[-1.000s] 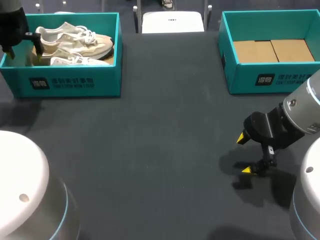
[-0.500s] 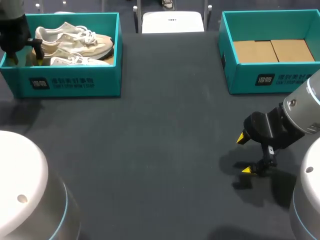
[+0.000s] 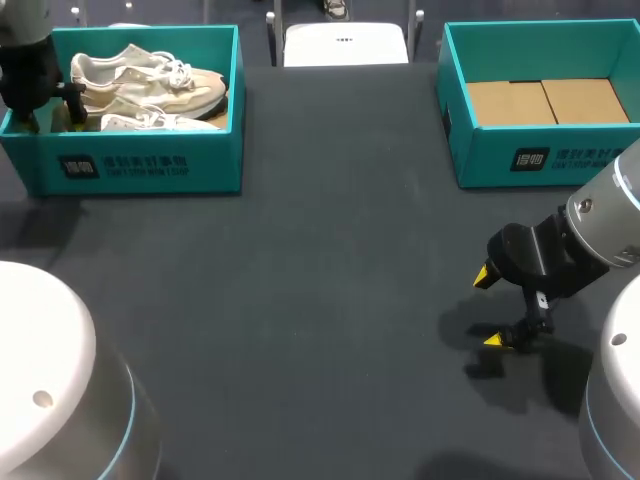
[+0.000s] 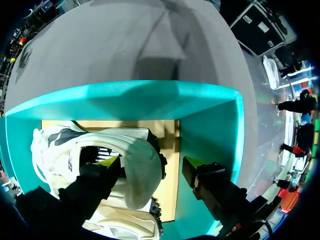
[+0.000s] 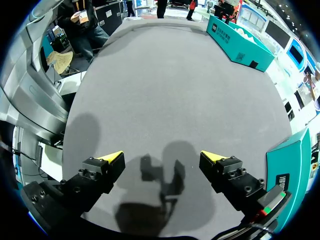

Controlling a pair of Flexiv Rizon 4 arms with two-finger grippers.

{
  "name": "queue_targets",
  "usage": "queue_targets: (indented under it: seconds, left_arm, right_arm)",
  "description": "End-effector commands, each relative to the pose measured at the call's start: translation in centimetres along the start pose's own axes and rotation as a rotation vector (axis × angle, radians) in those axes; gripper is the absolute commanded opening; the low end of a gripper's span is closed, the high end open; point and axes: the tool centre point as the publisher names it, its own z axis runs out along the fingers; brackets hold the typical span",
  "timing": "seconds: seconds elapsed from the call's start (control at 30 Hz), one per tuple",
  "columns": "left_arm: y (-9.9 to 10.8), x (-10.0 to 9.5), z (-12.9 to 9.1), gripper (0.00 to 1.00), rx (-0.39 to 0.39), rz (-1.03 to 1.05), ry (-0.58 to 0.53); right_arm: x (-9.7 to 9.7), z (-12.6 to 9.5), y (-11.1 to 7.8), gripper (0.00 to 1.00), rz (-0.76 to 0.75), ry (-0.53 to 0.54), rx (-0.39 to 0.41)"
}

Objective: Take the shoe out of the shoebox, open the shoe tongue, remove and reinsert the insole, then place the shoe into the shoebox

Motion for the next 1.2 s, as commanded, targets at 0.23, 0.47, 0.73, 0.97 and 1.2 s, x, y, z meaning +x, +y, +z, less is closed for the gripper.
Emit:
queue_targets:
  seconds: [0.23, 0.47, 0.73, 0.97, 1.2]
  left_arm:
    - [0.6, -0.5, 1.2, 0.76, 0.014, -0.022, 0.011]
    - [0.7, -0.6, 2.0, 0.68, 0.031, -0.036, 0.022]
    - [0.9, -0.4, 2.5, 0.52, 0.045, -0.046, 0.037]
    - [0.7, -0.2, 2.7, 0.02, 0.054, -0.050, 0.044]
    - [0.4, 0.2, 2.4, 0.00, 0.054, -0.053, 0.050]
  right_arm:
    - [0.2, -0.1, -0.1, 1.00, 0.000, -0.003, 0.001]
    - [0.2, -0.1, -0.1, 1.00, 0.000, -0.003, 0.001]
    - [0.2, -0.1, -0.1, 1.00, 0.000, -0.003, 0.001]
    - [0.2, -0.1, -0.1, 1.00, 0.000, -0.003, 0.001]
    - [0.2, -0.1, -0.1, 1.00, 0.000, -0.003, 0.001]
